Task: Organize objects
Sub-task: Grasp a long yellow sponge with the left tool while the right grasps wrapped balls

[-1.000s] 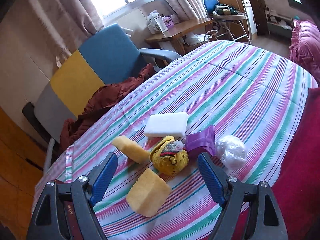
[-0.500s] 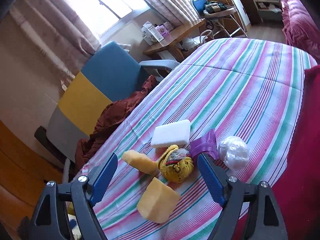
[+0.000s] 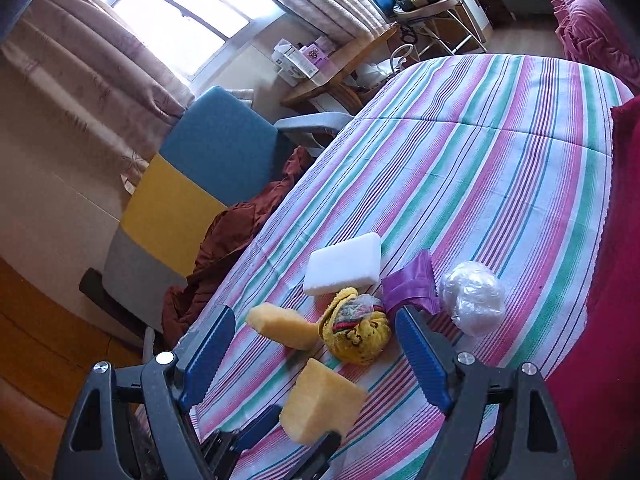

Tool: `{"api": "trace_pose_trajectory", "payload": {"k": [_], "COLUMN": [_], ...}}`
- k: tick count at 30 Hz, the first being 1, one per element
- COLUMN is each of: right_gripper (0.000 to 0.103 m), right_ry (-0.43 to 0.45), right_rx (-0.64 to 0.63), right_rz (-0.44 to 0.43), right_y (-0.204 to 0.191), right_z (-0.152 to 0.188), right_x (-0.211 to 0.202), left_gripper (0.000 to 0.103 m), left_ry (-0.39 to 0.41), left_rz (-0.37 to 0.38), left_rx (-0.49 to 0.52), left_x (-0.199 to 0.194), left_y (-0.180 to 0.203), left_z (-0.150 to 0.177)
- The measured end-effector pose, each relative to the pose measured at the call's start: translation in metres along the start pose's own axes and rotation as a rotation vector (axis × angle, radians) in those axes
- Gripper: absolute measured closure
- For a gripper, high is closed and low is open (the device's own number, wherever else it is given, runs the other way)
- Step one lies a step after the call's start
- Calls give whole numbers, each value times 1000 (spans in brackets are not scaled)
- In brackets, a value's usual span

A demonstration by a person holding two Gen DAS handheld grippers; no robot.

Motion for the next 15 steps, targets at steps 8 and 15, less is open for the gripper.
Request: {"api": "trace_pose_trajectory", "payload": {"k": [8, 15], "right_gripper": [19, 19], "right_ry": [-8, -18], "right_rx": [-6, -6], "right_rz": [12, 33], "right_y": [2, 3], "right_z": [1, 2], "right_x": [2, 4], "left_gripper": [68, 66], "left_ry": [-33, 5], "left_rz": [-15, -66], "left_rx": [-44, -182], "left_x": [20, -9], "left_y": [-6, -36], "left_z": [15, 53]}}
Point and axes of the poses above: each gripper's, at about its wrist camera, not at the fingertips, and x roughly the way its jaws point, y to its right, z to its underside, the point moved 10 cm from there along x, roughly the way its jaws point, and after that the axes turned 11 degrees about x, right-handed, at the moved point
